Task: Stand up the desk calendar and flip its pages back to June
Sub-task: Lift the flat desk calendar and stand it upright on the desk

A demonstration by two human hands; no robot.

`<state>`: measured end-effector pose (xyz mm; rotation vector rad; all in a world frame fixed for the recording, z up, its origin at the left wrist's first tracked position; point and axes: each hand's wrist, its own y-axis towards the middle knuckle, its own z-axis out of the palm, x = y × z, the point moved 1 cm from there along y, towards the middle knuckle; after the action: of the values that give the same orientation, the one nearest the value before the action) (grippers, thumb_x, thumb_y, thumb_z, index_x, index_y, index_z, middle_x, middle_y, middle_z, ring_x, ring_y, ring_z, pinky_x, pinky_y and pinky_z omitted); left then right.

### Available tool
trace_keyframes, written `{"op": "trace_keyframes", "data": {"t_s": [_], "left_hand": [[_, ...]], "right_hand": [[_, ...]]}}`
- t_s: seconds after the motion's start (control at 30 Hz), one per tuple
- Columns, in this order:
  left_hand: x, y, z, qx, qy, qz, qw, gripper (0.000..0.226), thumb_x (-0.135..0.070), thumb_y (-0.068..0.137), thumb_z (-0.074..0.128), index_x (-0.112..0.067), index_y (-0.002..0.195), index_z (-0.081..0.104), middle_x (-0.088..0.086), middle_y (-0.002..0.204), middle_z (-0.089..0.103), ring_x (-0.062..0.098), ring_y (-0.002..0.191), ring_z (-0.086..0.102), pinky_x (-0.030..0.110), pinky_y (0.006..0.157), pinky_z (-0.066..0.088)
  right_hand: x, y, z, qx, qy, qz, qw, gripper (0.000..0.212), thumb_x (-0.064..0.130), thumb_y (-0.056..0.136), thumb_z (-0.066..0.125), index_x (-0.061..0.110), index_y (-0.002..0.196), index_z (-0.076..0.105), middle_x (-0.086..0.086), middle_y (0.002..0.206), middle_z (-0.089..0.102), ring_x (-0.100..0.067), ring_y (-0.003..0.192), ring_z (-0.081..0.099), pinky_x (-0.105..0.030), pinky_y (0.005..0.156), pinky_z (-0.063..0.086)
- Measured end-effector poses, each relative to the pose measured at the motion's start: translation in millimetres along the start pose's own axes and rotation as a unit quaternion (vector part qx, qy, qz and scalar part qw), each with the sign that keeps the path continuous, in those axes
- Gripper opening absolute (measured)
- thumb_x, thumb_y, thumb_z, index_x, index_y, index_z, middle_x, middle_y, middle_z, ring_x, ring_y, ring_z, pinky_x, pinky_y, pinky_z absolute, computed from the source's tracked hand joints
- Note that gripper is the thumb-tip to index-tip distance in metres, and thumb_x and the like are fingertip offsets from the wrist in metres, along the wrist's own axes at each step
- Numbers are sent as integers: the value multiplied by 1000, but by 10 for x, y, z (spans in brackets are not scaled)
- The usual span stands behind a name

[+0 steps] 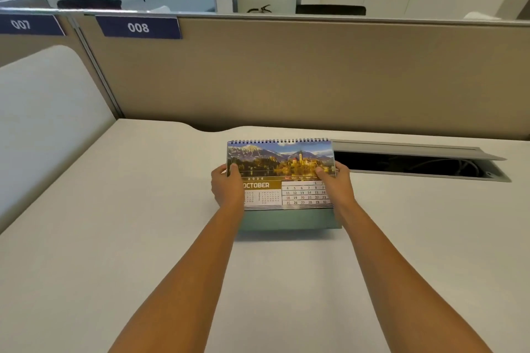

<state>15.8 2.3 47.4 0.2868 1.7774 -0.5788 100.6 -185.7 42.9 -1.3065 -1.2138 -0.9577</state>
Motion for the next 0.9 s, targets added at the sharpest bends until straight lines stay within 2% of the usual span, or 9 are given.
{"op": "trace_keyframes", "data": {"t_s": [0.1,0.2,0.33,0.43,0.57,0.67,0.77,0.9], "left_hand": [[-121,-35,-155,-2,16,37,999,36,-44,93,38,-19,118,47,7,113,62,18,85,61,29,69,49],[-272,-62,-395,-15,-13,53,998,36,-48,93,35,-21,113,48,6,108,62,19,86,61,34,74,53],[-434,-63,-684,-36,-40,68,996,34,-52,92,33,-24,104,47,2,101,59,16,80,58,24,60,45],[-532,-65,-871,-58,-66,74,993,35,-55,90,33,-25,100,47,2,100,60,17,82,59,27,68,49],[-600,-57,-1084,-82,-73,68,992,41,-62,87,33,-25,98,47,-2,92,57,13,70,55,21,53,39],[-594,-50,-1187,-90,-59,64,992,46,-67,84,33,-25,96,47,-3,85,56,13,69,54,21,52,36],[-565,-41,-1207,-83,-44,62,994,49,-70,82,31,-25,93,47,-5,80,54,13,68,54,22,52,34],[-496,-7,-1206,-80,-27,67,994,49,-70,83,29,-25,92,46,-6,79,53,12,68,52,21,53,33]], "right_hand": [[142,-79,66,34,4,-12,999,37,36,95,44,18,127,36,-2,103,62,-7,75,62,-15,47,47],[326,-221,138,62,2,-18,998,33,45,96,36,24,121,35,3,89,61,-8,73,64,-16,43,47],[544,-376,297,90,15,-38,995,28,47,96,31,26,114,35,3,85,60,-6,71,63,-11,36,44],[677,-456,434,95,5,-53,994,28,51,95,29,29,112,34,6,85,58,-5,72,60,-10,36,43],[754,-499,604,113,-17,-76,991,32,55,94,26,28,109,35,6,90,58,-6,80,61,-15,52,44],[767,-523,703,132,-38,-85,987,36,57,93,23,27,109,35,-1,98,58,-8,87,59,-20,59,43],[750,-505,757,135,-52,-77,986,40,59,92,19,27,112,32,-7,110,55,-19,101,57,-26,71,45],[705,-494,797,127,-57,-62,988,50,60,92,15,24,121,32,-6,110,53,-14,93,57,-19,56,41]]}}
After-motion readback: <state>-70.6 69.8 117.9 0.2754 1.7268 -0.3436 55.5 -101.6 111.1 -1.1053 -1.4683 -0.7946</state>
